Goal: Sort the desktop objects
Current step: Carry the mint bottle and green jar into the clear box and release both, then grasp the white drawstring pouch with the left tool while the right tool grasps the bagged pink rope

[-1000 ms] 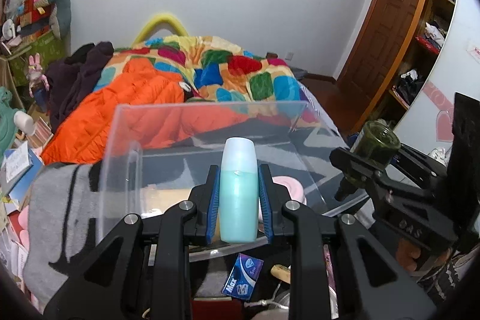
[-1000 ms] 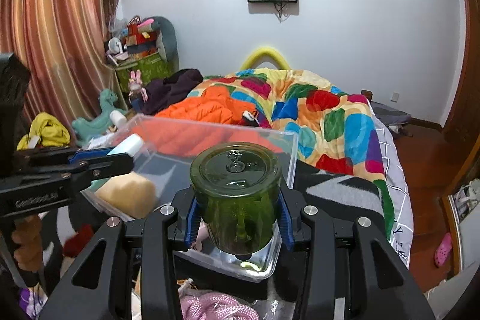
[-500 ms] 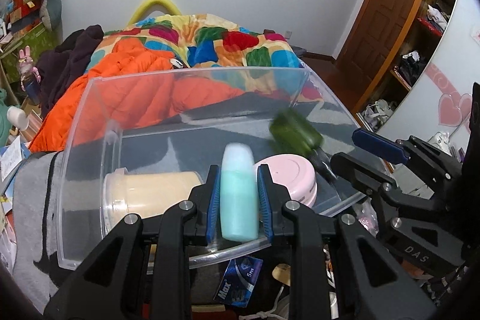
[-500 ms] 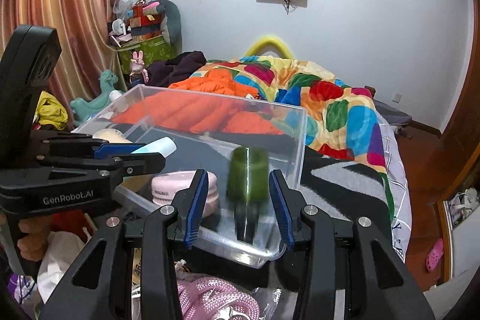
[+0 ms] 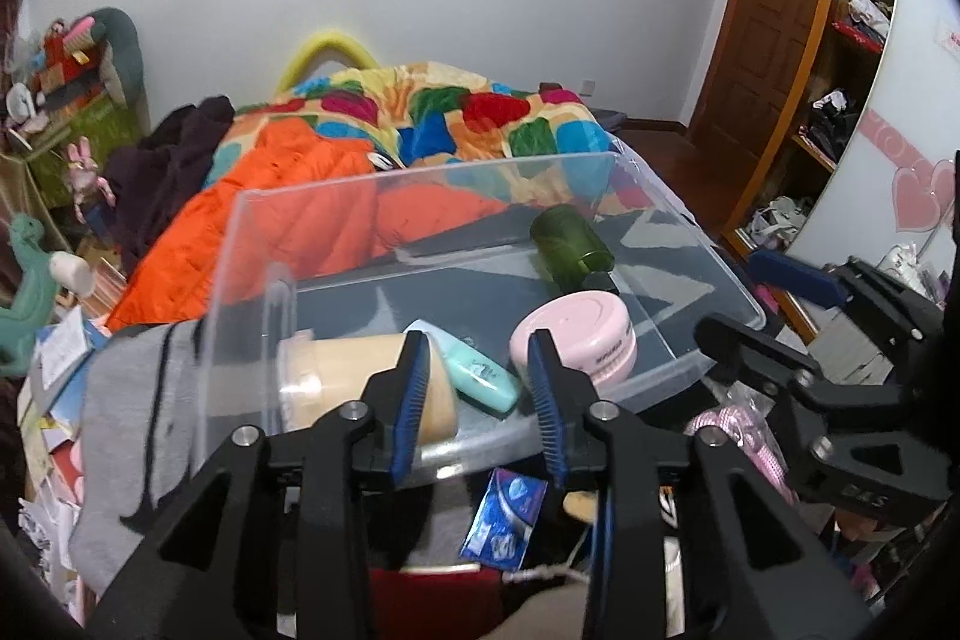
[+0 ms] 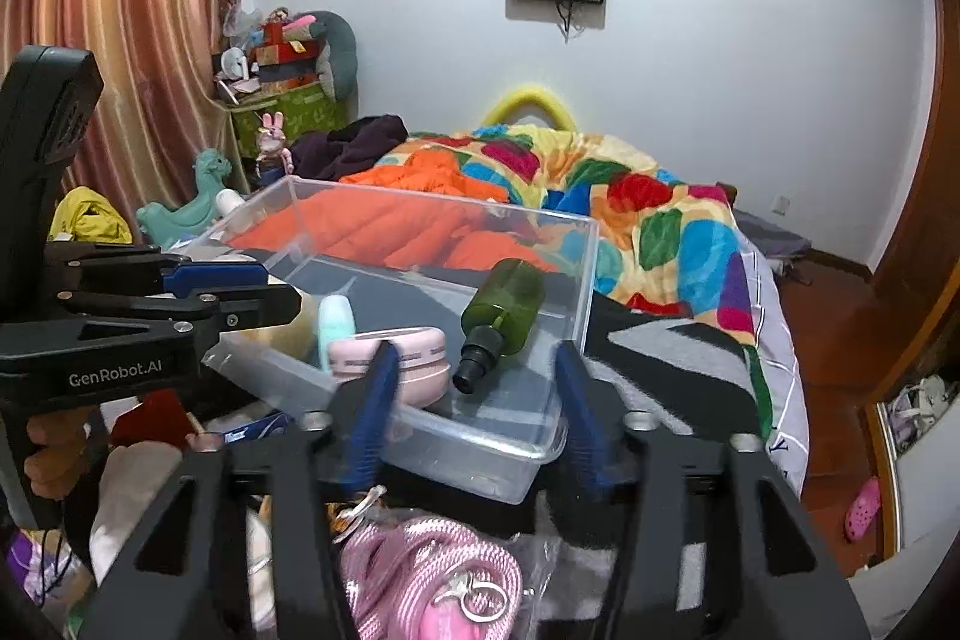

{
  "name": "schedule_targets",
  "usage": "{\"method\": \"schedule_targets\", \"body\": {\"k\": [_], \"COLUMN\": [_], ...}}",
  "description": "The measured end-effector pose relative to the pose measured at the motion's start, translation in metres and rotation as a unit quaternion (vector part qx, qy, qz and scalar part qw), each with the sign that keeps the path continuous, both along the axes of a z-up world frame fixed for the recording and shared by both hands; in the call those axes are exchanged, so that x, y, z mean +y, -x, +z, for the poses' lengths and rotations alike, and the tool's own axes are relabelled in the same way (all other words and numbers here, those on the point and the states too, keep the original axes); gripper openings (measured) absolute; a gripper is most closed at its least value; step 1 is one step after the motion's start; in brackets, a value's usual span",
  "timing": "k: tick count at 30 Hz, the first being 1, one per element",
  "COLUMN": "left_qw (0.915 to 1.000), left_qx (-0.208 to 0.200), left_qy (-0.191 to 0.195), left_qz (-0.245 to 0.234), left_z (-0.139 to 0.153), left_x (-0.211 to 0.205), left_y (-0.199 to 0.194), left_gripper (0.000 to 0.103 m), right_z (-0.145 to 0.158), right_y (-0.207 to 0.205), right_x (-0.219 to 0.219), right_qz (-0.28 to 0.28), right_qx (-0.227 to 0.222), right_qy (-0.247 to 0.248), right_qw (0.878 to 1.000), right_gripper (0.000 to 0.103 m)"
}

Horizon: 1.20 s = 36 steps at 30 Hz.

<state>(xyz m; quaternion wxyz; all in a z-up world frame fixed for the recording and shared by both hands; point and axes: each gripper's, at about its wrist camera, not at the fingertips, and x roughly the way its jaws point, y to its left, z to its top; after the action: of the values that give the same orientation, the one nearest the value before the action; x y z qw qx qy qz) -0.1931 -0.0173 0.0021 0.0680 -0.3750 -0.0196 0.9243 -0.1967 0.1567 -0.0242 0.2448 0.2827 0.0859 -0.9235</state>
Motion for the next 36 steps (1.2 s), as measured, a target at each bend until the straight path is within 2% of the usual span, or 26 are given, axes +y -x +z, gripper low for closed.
{"method": "schedule_targets", "body": {"k": [1, 5, 7, 14, 25, 31, 36], "left_qw": [1.0, 0.9997, 0.9994, 0.9985, 0.998, 0.998, 0.9957], "left_qx": [0.003, 0.017, 0.021, 0.031, 0.042, 0.038, 0.033], "left_qy": [0.002, 0.015, 0.022, 0.045, 0.047, 0.045, 0.072], "left_qz": [0.001, 0.011, 0.014, 0.008, 0.004, -0.021, -0.047], "left_z": [0.001, 0.008, 0.01, 0.014, 0.018, 0.011, -0.001], "left_x": [0.0, -0.003, -0.003, -0.002, -0.003, 0.004, 0.017], "left_y": [-0.003, -0.02, -0.029, -0.067, -0.115, -0.132, -0.144], "left_gripper": [0.037, 0.052, 0.056, 0.066, 0.075, 0.079, 0.083], "right_z": [0.002, 0.01, 0.013, 0.015, 0.011, -0.002, -0.019], "right_y": [-0.005, -0.023, -0.03, -0.048, -0.075, -0.085, -0.086], "right_x": [0.001, 0.007, 0.009, 0.017, 0.027, 0.031, 0.03], "right_qz": [-0.003, -0.005, -0.01, -0.029, -0.028, -0.017, -0.008], "right_qx": [0.011, 0.04, 0.043, 0.061, 0.032, 0.003, -0.032], "right_qy": [0.001, 0.004, 0.008, -0.015, -0.04, -0.048, -0.055], "right_qw": [1.0, 0.999, 0.999, 0.998, 0.998, 0.999, 0.998], "right_gripper": [0.07, 0.076, 0.082, 0.086, 0.086, 0.086, 0.086]}}
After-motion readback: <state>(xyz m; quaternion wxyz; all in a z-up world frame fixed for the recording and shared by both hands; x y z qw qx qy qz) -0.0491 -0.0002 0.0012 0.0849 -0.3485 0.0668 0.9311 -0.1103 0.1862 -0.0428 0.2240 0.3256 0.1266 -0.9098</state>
